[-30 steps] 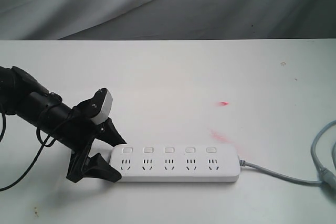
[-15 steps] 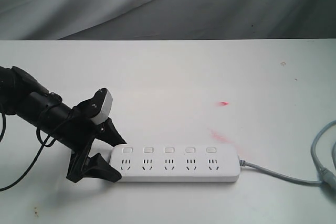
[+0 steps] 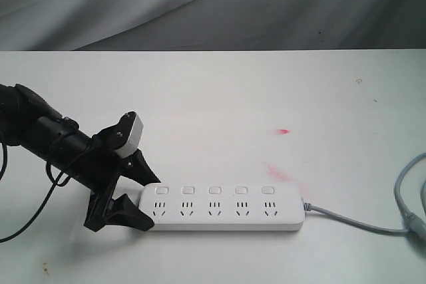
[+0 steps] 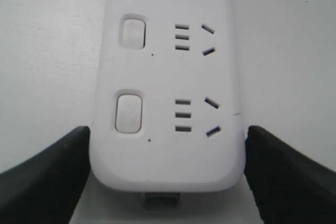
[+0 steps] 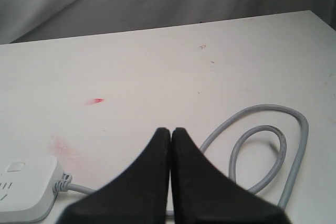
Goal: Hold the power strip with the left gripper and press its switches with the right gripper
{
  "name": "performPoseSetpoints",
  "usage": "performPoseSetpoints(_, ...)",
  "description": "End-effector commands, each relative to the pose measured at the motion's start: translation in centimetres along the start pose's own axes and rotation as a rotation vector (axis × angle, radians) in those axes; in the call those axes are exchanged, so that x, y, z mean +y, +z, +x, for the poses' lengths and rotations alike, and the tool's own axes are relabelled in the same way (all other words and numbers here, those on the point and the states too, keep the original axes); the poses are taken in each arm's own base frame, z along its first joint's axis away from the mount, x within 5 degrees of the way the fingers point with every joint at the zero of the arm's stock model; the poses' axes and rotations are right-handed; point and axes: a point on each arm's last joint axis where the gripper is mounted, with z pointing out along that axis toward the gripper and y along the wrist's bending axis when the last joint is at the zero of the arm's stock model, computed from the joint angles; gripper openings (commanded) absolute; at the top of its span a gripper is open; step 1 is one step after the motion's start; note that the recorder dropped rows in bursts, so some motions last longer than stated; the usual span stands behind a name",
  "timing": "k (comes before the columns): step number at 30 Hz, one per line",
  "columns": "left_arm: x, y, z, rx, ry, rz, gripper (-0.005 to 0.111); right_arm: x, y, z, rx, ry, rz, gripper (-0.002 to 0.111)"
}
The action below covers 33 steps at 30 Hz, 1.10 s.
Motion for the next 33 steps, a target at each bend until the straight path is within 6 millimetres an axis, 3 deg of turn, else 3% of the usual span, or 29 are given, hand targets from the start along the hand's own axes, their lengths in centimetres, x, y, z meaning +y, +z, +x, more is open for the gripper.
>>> performPoseSetpoints(1, -0.01, 0.04, -0.15, 0.002, 0.007, 0.006, 0.05, -0.08, -0.03, 0.04, -0.008, -0.013, 0.011, 0.0)
performPoseSetpoints(17, 0.04, 0.04, -0.12, 0.006, -0.002, 0.0, 0.05, -0.08, -0.03, 0.04, -0.008, -0.013, 0.011, 0.0)
performPoseSetpoints(20, 0.01, 0.04, -0.07, 0.011, 0.019, 0.004, 0.06, -0.08, -0.03, 0.04, -0.008, -0.013, 0.011, 0.0)
performPoseSetpoints(25, 0.01, 0.04, -0.02, 0.017, 0.023, 0.004, 0.091, -0.08, -0.03, 0.04, -0.008, -0.013, 0.011, 0.0)
performPoseSetpoints(33, -0.2, -0.63, -0.57, 0.02, -0.023, -0.007, 0.093, -0.08, -0.03, 0.04, -0.008, -0.013, 0.011, 0.0)
